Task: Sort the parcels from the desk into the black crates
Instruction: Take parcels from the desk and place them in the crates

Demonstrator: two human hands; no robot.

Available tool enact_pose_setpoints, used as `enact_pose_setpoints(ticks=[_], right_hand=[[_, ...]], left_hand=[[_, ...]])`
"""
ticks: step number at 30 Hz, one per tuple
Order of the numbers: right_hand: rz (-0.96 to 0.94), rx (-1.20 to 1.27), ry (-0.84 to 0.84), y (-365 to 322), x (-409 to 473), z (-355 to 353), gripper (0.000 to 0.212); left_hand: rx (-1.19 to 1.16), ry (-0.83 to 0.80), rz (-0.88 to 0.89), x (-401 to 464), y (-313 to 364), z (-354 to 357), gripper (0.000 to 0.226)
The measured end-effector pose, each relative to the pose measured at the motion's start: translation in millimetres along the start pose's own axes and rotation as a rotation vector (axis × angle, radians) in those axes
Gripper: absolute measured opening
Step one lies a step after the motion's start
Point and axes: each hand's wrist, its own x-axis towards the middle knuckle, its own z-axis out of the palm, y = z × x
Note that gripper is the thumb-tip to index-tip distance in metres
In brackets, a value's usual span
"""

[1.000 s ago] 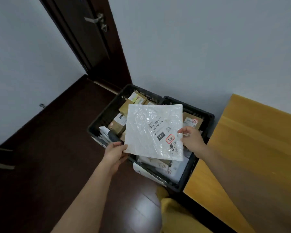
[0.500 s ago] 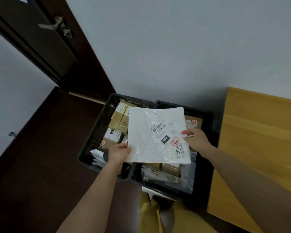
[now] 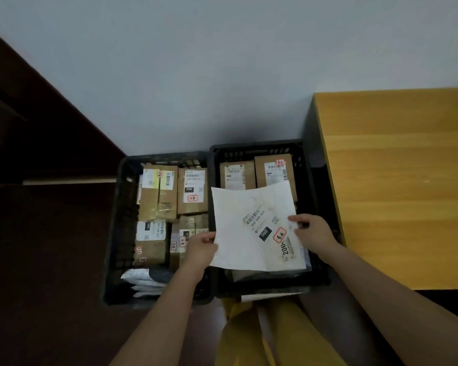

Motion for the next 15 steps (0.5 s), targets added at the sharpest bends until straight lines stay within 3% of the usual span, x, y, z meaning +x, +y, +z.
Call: enact_pose_setpoints(ticks=[6,9,11,15], right_hand=[[0.048,-0.039,0.143,39,-8,-1,0.036],[0.026,-0.153,0.236,62,-8,-4,0.038],[-0.007,-0.221,0.234,76,-6,-3,0.04],[-0.039,-0.246,0.23,93,5,7,0.03]], left_hand=[[0.129,-0.044,-0.007,15,-19,32,0.02],[0.185,-0.059,0.01,24,-33,49,0.032],[0.212,-0.045,0.012,29,-42,57,0.036],[0.21,0.008,-0.04,40,-58,68,0.02]])
